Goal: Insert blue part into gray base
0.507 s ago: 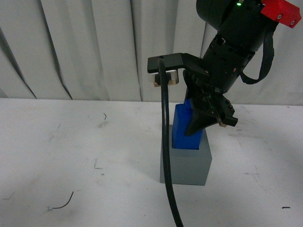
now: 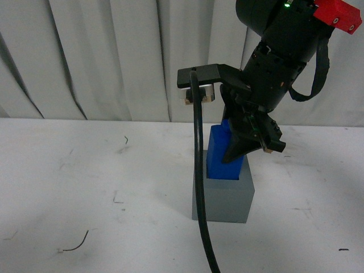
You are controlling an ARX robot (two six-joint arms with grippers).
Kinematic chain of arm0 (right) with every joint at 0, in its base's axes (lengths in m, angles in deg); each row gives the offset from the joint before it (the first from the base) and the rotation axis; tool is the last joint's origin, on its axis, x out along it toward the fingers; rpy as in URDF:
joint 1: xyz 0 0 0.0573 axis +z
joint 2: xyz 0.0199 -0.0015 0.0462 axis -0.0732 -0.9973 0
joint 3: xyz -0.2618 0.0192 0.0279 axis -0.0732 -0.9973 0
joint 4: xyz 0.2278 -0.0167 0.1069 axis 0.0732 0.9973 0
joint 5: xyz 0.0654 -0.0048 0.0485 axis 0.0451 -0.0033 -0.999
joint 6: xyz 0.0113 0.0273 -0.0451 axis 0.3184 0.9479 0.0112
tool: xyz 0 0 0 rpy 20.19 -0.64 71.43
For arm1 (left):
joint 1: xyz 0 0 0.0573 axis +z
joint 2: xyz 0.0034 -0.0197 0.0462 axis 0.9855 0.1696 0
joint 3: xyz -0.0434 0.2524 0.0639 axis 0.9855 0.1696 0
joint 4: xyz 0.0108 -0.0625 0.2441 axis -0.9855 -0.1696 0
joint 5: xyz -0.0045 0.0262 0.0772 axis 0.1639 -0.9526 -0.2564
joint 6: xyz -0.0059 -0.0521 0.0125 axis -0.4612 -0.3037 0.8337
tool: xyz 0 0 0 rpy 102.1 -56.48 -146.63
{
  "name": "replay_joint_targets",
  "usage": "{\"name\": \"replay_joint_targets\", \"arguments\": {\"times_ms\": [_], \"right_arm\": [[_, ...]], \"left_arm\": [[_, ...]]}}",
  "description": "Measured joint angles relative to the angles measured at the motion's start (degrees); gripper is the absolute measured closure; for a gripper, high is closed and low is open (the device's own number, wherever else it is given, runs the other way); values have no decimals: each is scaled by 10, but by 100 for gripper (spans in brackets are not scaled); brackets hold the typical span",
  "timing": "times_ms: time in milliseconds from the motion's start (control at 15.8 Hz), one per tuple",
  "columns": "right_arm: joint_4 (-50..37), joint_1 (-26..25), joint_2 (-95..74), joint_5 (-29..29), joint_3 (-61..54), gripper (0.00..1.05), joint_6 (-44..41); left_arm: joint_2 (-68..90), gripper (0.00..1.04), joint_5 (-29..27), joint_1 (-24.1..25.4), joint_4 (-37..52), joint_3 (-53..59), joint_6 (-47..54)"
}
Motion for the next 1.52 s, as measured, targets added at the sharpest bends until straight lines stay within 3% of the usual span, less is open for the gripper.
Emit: {"name": "replay_joint_targets", "arguments": {"times_ms": [63,127,380,1015,1522], "right_arm": [[0,0,0,0,0,58,0],[0,0,0,1,0,51,0],[5,5,-14,2,0,7,5],[-26,-15,28,-21,-14,6,12],[28,-43,111,-53,-41,6,0]], "left_arm": [[0,7,0,0,0,0,0],[0,7,0,0,0,0,0],[0,7,0,0,0,0,0],[0,7,0,0,0,0,0],[0,7,0,0,0,0,0]]}}
